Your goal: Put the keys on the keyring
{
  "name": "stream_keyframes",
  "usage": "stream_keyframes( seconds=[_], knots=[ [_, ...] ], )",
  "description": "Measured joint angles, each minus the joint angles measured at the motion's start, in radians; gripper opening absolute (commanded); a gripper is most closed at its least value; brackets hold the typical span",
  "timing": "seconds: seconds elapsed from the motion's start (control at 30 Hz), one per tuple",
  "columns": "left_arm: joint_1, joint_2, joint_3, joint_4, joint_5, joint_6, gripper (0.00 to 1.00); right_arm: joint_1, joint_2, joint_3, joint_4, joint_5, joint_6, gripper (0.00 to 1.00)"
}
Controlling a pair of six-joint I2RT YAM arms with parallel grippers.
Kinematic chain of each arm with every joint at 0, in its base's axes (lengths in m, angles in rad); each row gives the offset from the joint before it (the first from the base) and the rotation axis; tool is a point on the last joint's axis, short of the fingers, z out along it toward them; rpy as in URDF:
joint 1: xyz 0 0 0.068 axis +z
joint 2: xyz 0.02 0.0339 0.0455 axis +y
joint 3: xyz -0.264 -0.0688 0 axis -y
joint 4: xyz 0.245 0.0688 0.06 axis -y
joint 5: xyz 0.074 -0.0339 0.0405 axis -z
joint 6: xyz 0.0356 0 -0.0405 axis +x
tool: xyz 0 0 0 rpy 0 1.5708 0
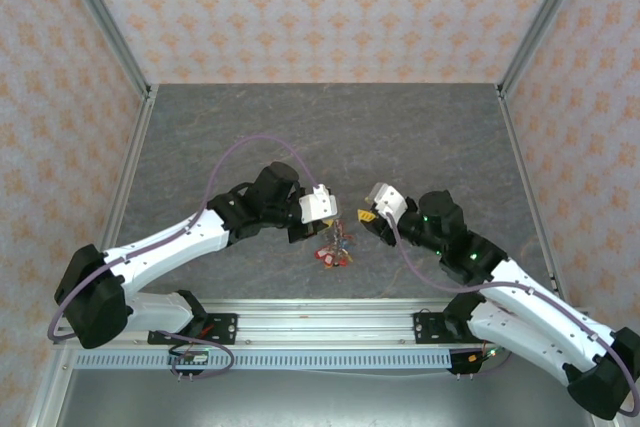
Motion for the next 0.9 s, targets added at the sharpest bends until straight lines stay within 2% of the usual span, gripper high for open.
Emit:
stream_keyframes(
  seconds=[0.2, 0.5, 0.77, 0.9],
  knots=[
    [0.021, -0.011, 0.07, -0.146, -0.029, 0.087, 0.0, 0.0, -0.01, -0.059, 0.138, 0.142, 0.124, 0.36],
    [0.095, -0.031, 0.183, -0.402, -0.085, 0.218, 0.0, 0.0, -0.014, -0.06, 0.204, 0.315, 0.312, 0.38],
    [0.159, -0.038, 0.29, -0.619, -0.138, 0.312, 0.0, 0.0, -0.001, -0.06, 0.204, 0.374, 0.403, 0.4],
    [0.168, -0.037, 0.314, -0.668, -0.143, 0.328, 0.0, 0.0, -0.001, -0.06, 0.204, 0.382, 0.421, 0.42]
  ],
)
